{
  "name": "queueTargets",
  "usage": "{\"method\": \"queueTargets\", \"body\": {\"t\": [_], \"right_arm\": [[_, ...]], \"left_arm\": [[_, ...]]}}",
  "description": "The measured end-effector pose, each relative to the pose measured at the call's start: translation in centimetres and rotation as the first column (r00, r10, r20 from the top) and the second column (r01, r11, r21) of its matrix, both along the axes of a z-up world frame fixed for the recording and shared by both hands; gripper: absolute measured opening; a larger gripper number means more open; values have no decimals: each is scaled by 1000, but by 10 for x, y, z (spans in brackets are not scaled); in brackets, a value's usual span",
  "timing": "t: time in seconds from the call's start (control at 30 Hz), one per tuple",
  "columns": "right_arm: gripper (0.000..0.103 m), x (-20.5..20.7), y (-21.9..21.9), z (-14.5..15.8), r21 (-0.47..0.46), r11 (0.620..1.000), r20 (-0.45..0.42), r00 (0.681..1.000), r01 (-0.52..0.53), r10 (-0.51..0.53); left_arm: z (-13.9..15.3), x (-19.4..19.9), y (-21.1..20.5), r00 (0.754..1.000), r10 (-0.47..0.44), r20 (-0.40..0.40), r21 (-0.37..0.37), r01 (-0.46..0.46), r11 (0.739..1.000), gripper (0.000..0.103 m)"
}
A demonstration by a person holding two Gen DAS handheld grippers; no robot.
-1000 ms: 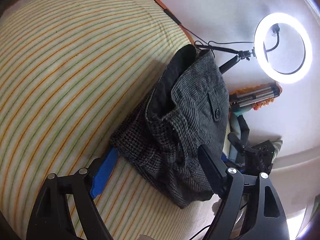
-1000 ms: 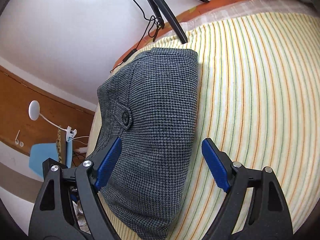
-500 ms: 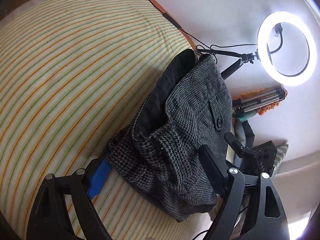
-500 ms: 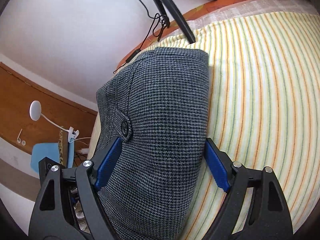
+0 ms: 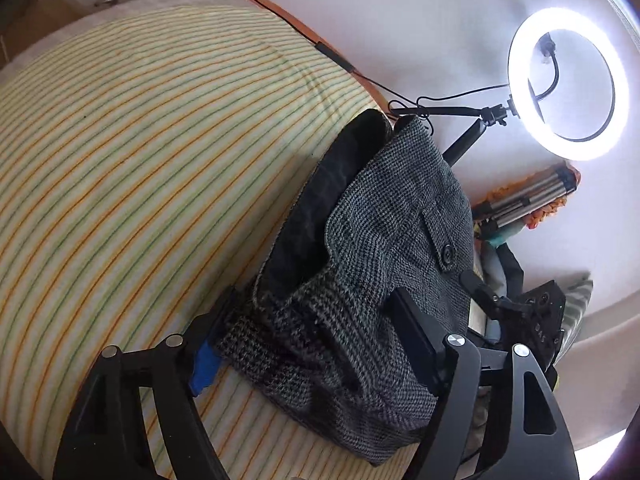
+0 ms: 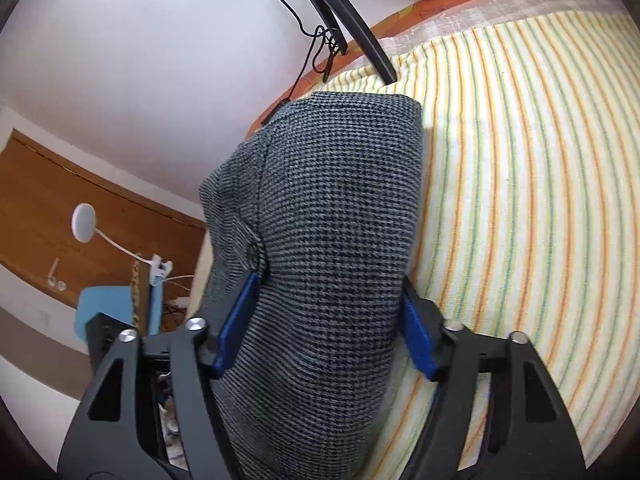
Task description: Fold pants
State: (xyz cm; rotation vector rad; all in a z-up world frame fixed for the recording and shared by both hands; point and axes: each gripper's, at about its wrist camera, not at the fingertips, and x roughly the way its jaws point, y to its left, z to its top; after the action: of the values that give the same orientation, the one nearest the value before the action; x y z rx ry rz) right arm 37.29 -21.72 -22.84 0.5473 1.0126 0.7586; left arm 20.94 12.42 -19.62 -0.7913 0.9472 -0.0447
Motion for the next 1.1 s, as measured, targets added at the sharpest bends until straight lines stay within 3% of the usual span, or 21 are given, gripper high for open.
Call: {"method": "queueTargets", "body": {"t": [0.1,0.13,0.17,0.27,0.33,0.37,0.43,0.63,0.87,1.0,1.1], "right_arm": [[76,-3,10,6,-60,998,23,1000,19,-17],[66,-4,13,7,-82,996,35,999,21,-18],[47,-6,18,9,-109,994,51,999,19,-14],[26,-12,21,16,-129,991,86,996,29,-18],[21,-16,22,24,-146,989,112,994,34,-17],[19,-19,22,28,-156,987,127,992,36,-16],[17,-22,22,36,-179,983,157,987,43,-14],[15,-38,30,65,-241,969,266,964,52,14],[15,-57,18,100,-290,953,359,933,88,23],[14,-65,-2,118,-318,942,385,923,111,22],[14,-72,-20,131,-327,936,406,914,127,18]], "left_arm": [[2,5,-5,1000,-22,6,42,22,999,75],[4,6,-8,999,-35,9,65,35,997,72],[7,6,-11,998,-52,18,98,50,994,68],[18,4,-24,993,-105,61,209,90,974,55],[27,2,-36,983,-154,96,302,118,946,50],[32,1,-44,975,-192,115,359,139,923,49],[37,0,-51,965,-223,135,400,153,904,46],[39,-2,-43,960,-223,170,358,151,922,42],[59,-13,-65,924,-291,250,378,183,907,41],[77,-15,-94,880,-371,296,391,243,888,30],[90,-16,-119,839,-429,333,428,271,862,28]]}}
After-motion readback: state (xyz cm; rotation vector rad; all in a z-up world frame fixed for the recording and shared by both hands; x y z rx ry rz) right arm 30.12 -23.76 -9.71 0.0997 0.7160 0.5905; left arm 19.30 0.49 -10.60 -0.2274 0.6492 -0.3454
